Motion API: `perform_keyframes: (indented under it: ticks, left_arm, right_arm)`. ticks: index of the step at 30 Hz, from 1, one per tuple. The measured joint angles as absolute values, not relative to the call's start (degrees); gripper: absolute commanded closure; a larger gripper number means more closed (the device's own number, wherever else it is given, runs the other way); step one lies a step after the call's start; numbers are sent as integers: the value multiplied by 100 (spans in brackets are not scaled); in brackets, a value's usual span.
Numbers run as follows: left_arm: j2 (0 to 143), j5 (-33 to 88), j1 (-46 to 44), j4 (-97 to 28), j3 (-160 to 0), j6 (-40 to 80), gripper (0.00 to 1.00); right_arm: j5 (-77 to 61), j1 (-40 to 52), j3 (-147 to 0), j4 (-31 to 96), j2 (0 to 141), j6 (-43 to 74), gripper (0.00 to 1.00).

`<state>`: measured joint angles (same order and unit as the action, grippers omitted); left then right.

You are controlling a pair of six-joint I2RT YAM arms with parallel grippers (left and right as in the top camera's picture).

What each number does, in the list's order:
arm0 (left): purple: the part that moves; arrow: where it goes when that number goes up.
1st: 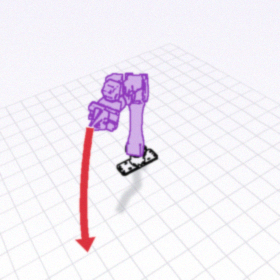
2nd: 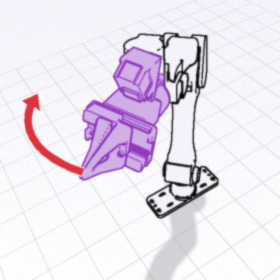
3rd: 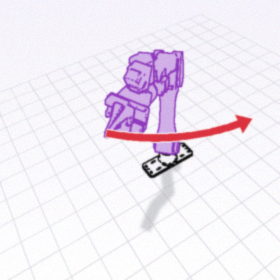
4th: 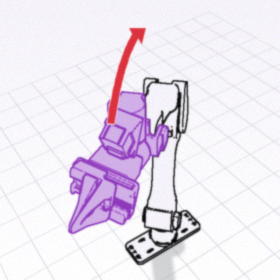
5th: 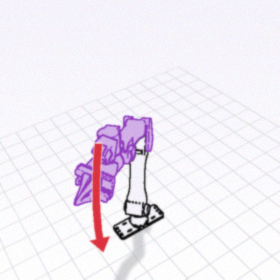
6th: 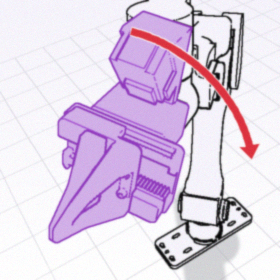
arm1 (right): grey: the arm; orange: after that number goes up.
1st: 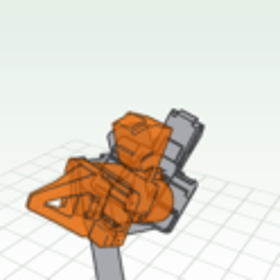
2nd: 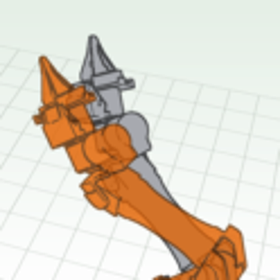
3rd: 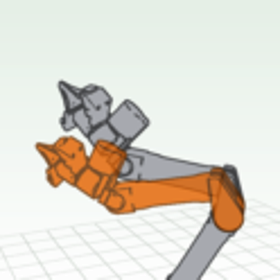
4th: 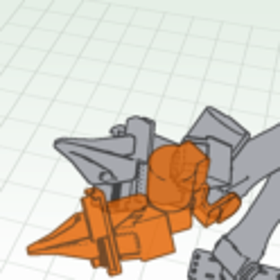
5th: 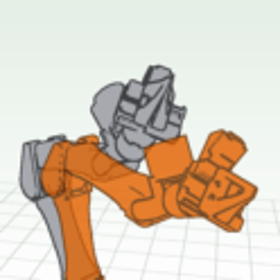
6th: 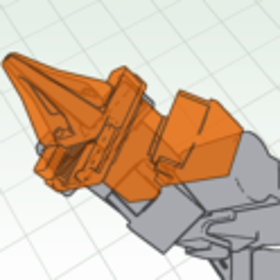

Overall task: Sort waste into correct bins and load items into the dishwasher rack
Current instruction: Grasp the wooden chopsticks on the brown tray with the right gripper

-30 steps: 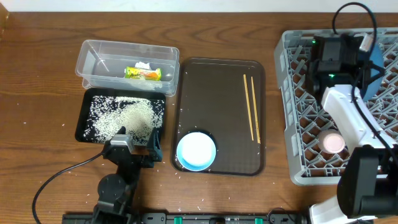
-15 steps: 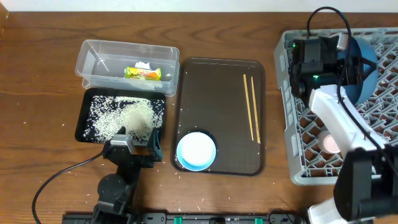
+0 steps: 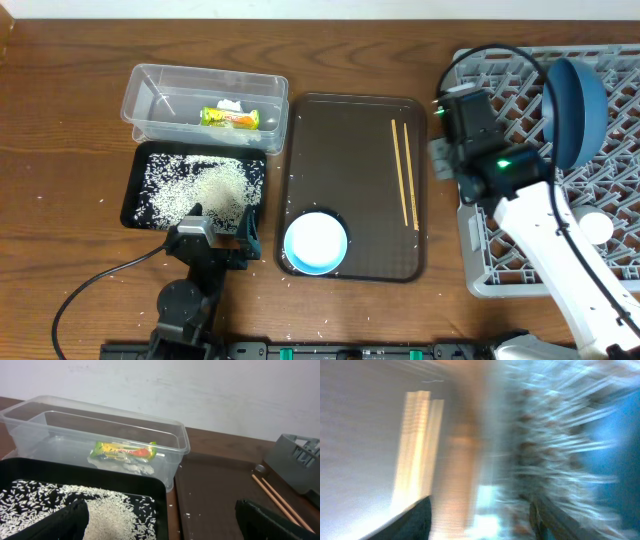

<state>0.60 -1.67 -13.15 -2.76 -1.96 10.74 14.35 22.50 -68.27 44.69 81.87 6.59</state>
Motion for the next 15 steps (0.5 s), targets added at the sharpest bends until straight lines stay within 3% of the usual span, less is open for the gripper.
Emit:
perform_keyframes:
  ticks: [7,15]
  left_arm:
    - [60,-169,-1315,-279,-196,1074,4]
    - [60,-169,-1315,-276,-196,1074,4]
  right_arm:
    - [259,2606,-6434,3820,9349,2058,54]
    - [106,2600,-6364,3017,10501,2532,56]
